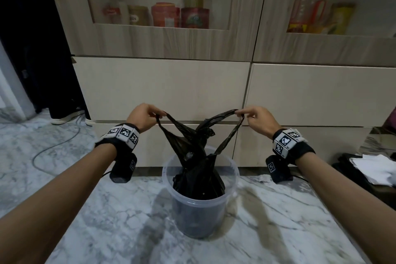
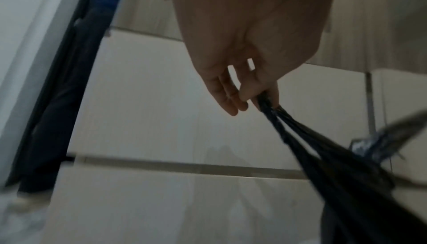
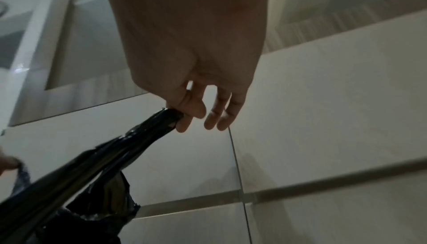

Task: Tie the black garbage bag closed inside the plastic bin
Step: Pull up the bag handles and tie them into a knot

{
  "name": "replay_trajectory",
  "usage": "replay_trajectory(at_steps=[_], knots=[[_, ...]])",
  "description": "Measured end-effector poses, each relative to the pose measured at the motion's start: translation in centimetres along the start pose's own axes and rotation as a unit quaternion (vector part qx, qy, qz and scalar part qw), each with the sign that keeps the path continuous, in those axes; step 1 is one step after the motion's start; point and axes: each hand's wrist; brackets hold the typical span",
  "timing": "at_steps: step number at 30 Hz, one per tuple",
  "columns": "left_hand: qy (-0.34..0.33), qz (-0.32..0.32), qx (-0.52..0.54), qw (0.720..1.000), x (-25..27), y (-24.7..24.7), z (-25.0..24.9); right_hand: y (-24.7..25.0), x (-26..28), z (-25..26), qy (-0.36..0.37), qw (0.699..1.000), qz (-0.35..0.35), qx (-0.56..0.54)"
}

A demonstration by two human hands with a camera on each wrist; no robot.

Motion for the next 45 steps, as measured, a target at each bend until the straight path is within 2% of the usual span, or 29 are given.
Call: replay_trajectory(at_steps=[3,5,8,10,13,15,18,20,23,26,28,30,34,37,42,45], knots=[[-0.06,0.001,-0.181,0.982,-0.1,0.1,-0.9,0.6,-0.3,0.3,0.051,0.989,-0.03,0.133],[-0.067,-0.009,-0.202,0.977,-0.2,0.2,-1.4,0.8,-0.6,0.5,0.062,0.989,-0.049,0.122],[-0.033,-0.017,-0.07,0.997,-0.4,1.0,-1.9,1.2,-1.4,1.6,0.037,0.999,-0.036,0.013],[-0.023,0.024,0.081,0.996,-0.6,1.1,-2.8,1.5,-1.5,2.0,0.024,0.998,-0.003,-0.061],[0.003,0.116,0.257,0.959,-0.3,0.3,-4.5,1.1,-1.3,2.7,0.025,0.978,0.084,-0.191],[0.024,0.151,0.33,0.931,-0.3,-0.3,-5.5,1.0,-1.2,3.3,0.026,0.952,0.118,-0.28],[0.035,0.177,0.386,0.905,-0.2,-1.5,-6.4,0.4,-1.2,4.0,0.016,0.92,0.1,-0.379],[0.036,0.184,0.4,0.897,-0.1,-2.1,-6.5,-0.1,-1.2,4.1,-0.007,0.889,0.082,-0.451],[0.041,0.161,0.408,0.898,-0.4,-2.6,-6.2,-0.4,-1.2,3.9,-0.02,0.85,0.113,-0.514],[0.061,0.133,0.425,0.893,-0.7,-3.1,-5.8,-0.6,-1.4,3.4,-0.052,0.833,0.148,-0.531],[0.077,0.119,0.434,0.89,-0.7,-3.3,-5.6,-1.0,-1.8,2.9,-0.076,0.842,0.141,-0.515],[0.08,0.109,0.428,0.893,-0.7,-3.1,-5.6,-1.5,-1.9,2.8,-0.088,0.872,0.127,-0.465],[0.054,0.121,0.415,0.9,-0.8,-2.7,-6.2,-2.1,-1.7,3.8,-0.056,0.912,0.139,-0.383],[0.043,0.137,0.403,0.904,-1.0,-2.9,-7.1,-2.9,-1.7,5.0,-0.023,0.919,0.168,-0.356],[0.018,0.143,0.395,0.907,-1.0,-3.7,-8.4,-5.0,-2.0,7.0,-0.01,0.926,0.201,-0.319],[0.006,0.151,0.425,0.893,-1.0,-4.4,-8.1,-5.7,-2.4,7.1,0.002,0.934,0.175,-0.313]])
Point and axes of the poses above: each hand's wrist, its own x-axis away from the middle knuckle, its own y-axis out of the back of the hand, z = x × y, and after that the axes turned 9 degrees about z, right-handed
